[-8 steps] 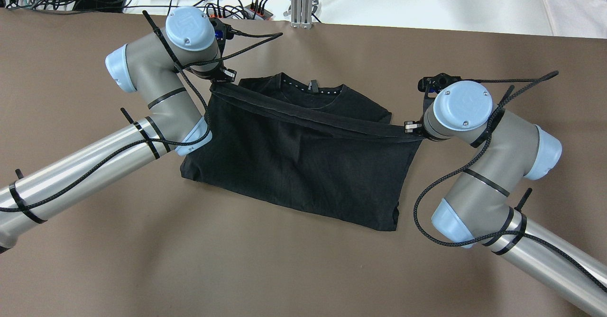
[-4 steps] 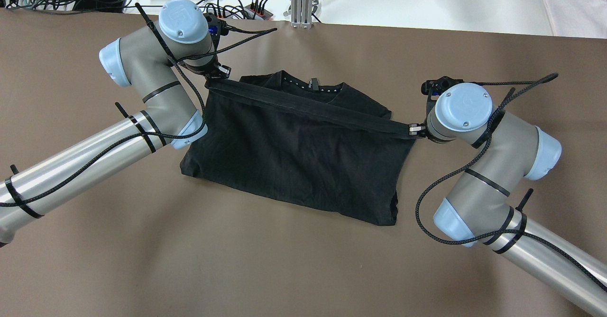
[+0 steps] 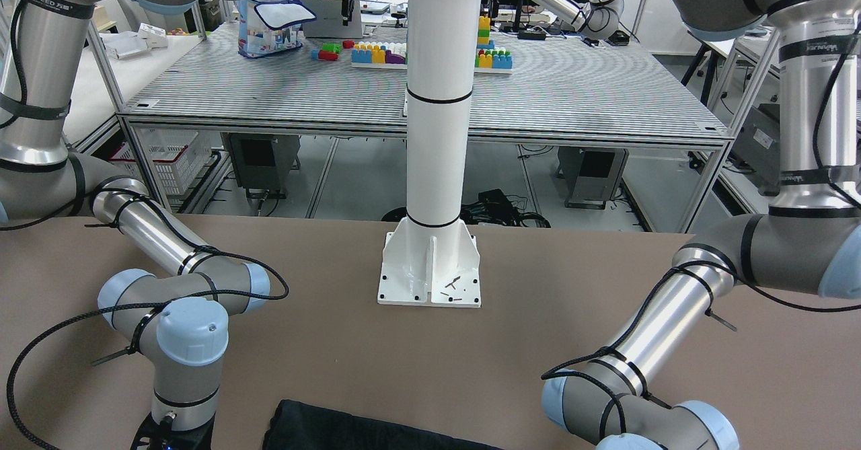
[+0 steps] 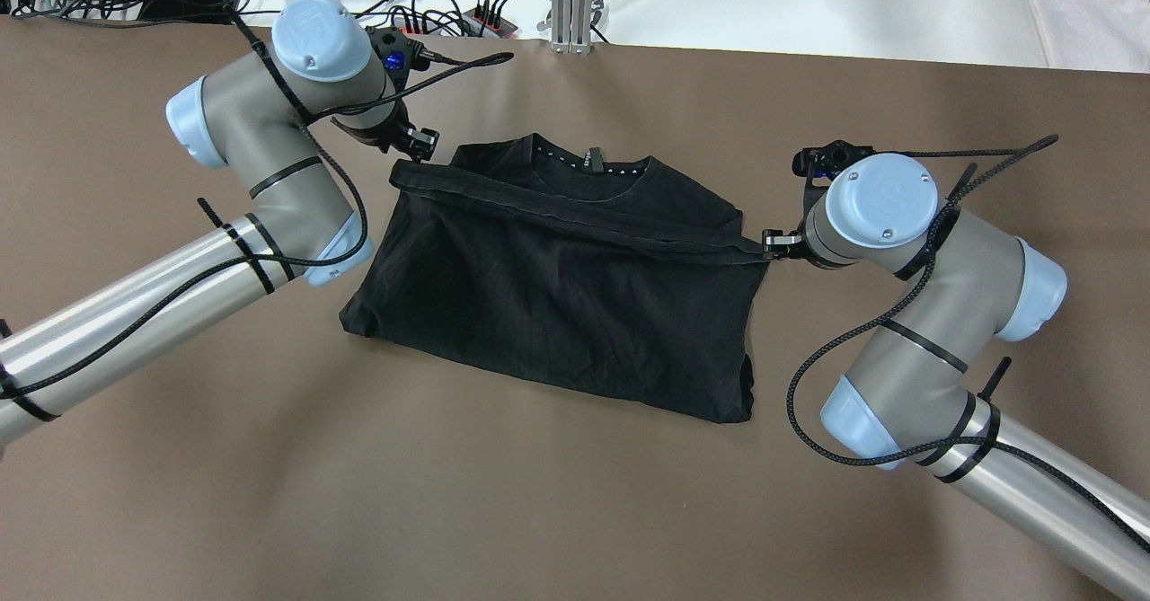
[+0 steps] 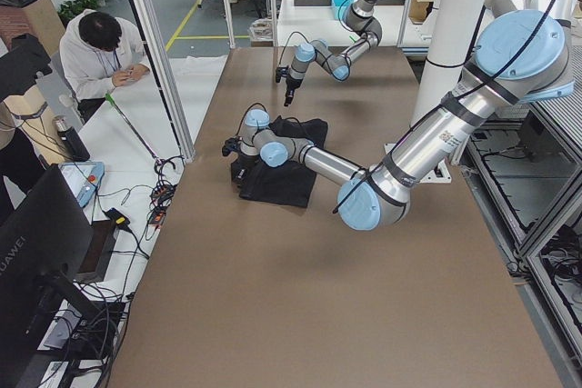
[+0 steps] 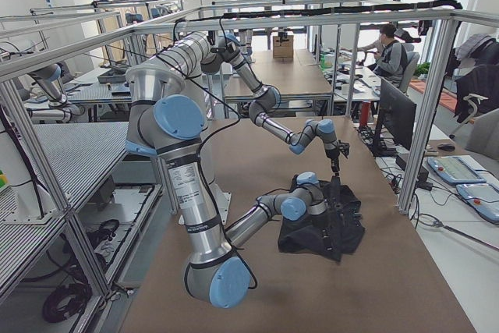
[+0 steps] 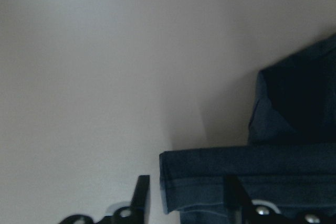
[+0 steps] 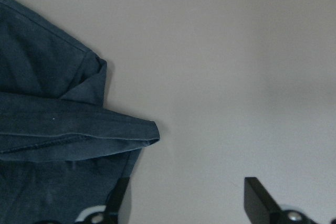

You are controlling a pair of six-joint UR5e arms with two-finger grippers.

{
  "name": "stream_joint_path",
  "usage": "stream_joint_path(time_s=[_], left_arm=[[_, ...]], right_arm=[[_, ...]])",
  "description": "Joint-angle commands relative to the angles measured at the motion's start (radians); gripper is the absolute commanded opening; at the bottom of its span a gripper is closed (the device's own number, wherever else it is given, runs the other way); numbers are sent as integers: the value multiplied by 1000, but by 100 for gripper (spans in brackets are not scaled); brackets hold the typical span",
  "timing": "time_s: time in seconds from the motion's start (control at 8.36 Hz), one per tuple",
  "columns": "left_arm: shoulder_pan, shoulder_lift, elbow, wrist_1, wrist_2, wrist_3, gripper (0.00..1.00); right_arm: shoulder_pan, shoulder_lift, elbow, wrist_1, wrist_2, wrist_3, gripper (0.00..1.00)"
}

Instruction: Fold clothes

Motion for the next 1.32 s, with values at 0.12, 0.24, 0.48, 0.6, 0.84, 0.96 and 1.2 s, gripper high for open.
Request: stream_joint_path(time_s=[0.12,0.24,0.48,0.6,0.84,0.96,1.2], left_arm=[[34,269,-149,-193,-104,-3,100],[54,352,-243,-193,-127,-6,100],[59,464,-418,-182,-228,-20,100],[82,496,-452,-184,-225,-29,100],[139,498,-449,-192,-205,-110,99],[171,497,-448,-195,-159,-114,88],[182,483,-437,-193,-148,-112,67]], right_arm=[[-12,-4,10,50,2,1,94],[-15,-2,13,50,2,7,94],[-15,-2,16,50,2,10,94],[-17,-4,18,50,2,12,94],[-24,-5,29,50,1,12,94],[-32,-5,32,50,1,12,94],[-32,-11,32,51,1,12,94]])
